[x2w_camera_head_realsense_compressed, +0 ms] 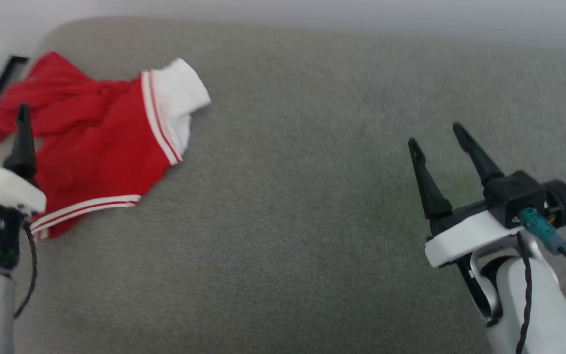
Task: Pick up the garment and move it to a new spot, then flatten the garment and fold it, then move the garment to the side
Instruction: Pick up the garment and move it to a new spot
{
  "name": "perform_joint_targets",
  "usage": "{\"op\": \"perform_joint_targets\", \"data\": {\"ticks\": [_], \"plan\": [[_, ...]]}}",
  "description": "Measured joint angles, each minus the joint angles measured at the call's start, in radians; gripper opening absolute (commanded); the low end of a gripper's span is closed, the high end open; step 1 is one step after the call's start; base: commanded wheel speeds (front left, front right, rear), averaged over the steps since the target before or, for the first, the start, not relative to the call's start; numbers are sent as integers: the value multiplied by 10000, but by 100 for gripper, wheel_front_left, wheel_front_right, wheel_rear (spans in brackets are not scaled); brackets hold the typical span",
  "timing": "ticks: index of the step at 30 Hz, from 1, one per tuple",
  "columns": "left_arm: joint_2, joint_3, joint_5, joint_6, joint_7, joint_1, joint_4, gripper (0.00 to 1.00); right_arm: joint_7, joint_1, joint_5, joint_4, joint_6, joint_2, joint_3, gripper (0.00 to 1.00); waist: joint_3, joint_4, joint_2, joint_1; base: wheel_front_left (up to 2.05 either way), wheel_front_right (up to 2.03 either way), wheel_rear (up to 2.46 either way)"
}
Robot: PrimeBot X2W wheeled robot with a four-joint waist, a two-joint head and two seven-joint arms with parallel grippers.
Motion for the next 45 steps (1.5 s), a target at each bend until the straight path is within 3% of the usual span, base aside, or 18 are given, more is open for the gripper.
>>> {"op": "perform_joint_targets", "data": {"ticks": [9,18,27,28,29,30,38,45], "plan": [[755,-1168,-1459,-2,1641,-1913,2531,100,186,-385,-196,-594,0,-42,-65,100,1599,-682,0,0,0,0,0],[894,-1889,-2468,-12,3799,-3276,4717,100,303,-592,-255,-974,0,-92,-165,100,2687,-1097,0,0,0,0,0],[1009,-2211,-2817,-58,4614,-4141,5712,100,418,-790,-263,-1118,0,-107,-213,100,3105,-1169,1,0,0,0,0],[997,-2268,-2817,-58,4575,-4181,5760,86,418,-798,-263,-1116,0,-107,-222,100,3103,-1146,1,0,0,0,0],[984,-2357,-2807,-58,4456,-4205,5797,19,418,-804,-261,-1101,0,-107,-226,100,3082,-1125,1,0,0,0,0],[957,-2439,-2784,-58,4357,-4217,5818,0,418,-805,-259,-1076,0,-109,-232,100,3046,-1102,1,0,0,0,0],[876,-3116,-2658,-31,3638,-4197,5689,0,257,-794,-12,-677,0,-188,-374,100,2398,-849,-1,0,0,0,0],[1494,-3659,-2545,-31,2794,-4118,4968,0,88,-545,105,-355,0,-159,-564,100,1441,-595,0,0,0,0,0]]}}
